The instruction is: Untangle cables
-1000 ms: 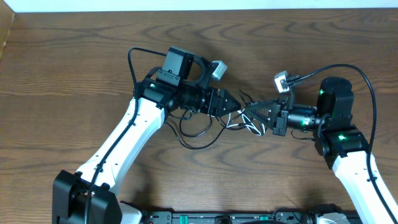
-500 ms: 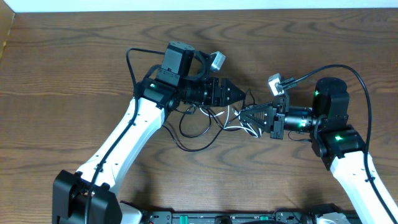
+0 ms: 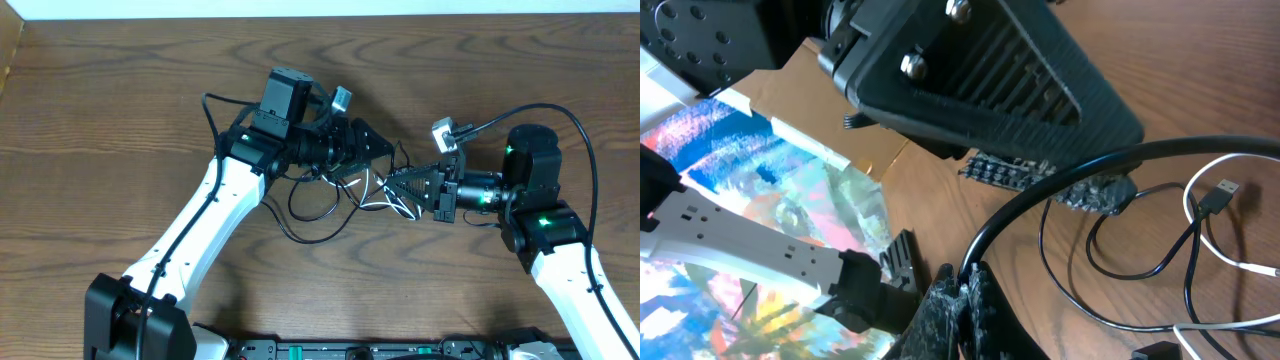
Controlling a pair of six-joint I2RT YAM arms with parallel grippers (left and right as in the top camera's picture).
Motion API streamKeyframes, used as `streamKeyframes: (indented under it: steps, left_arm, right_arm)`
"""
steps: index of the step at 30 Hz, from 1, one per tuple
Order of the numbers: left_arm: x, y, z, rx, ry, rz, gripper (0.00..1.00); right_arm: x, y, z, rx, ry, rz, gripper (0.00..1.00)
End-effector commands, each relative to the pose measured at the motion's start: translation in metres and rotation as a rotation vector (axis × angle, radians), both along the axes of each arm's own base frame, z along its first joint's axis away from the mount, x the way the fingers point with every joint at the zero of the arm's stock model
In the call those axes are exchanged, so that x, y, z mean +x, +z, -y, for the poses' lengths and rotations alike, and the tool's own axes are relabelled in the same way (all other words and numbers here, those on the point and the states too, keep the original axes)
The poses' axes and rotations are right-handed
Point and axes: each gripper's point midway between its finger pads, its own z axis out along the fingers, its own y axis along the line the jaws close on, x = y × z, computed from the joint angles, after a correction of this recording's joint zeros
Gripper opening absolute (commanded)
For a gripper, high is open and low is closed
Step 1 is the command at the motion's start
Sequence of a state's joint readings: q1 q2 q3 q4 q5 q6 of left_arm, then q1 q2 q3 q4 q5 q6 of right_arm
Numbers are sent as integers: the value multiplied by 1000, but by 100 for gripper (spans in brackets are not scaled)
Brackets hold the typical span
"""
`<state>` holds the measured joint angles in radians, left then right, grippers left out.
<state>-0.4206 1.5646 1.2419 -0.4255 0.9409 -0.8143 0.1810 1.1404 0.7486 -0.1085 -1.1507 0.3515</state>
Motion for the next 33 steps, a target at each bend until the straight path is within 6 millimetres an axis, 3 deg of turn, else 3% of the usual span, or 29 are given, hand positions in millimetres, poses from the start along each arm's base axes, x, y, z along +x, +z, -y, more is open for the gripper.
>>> streamKeyframes:
  steps: [1, 16, 28, 33]
  left_arm:
    - [3, -2, -1, -9, 50, -97, 62]
    - [20, 11, 1, -57, 130, -116, 63]
    - [5, 10, 30, -33, 84, -65, 62]
    - [6, 15, 36, -53, 73, -31, 38]
  right_arm:
    - [-3, 2, -1, 1, 13, 23, 1]
    - [-4, 2, -3, 0, 17, 24, 1]
    - [-7, 4, -3, 9, 33, 22, 1]
    - [-9, 4, -4, 14, 43, 21, 1]
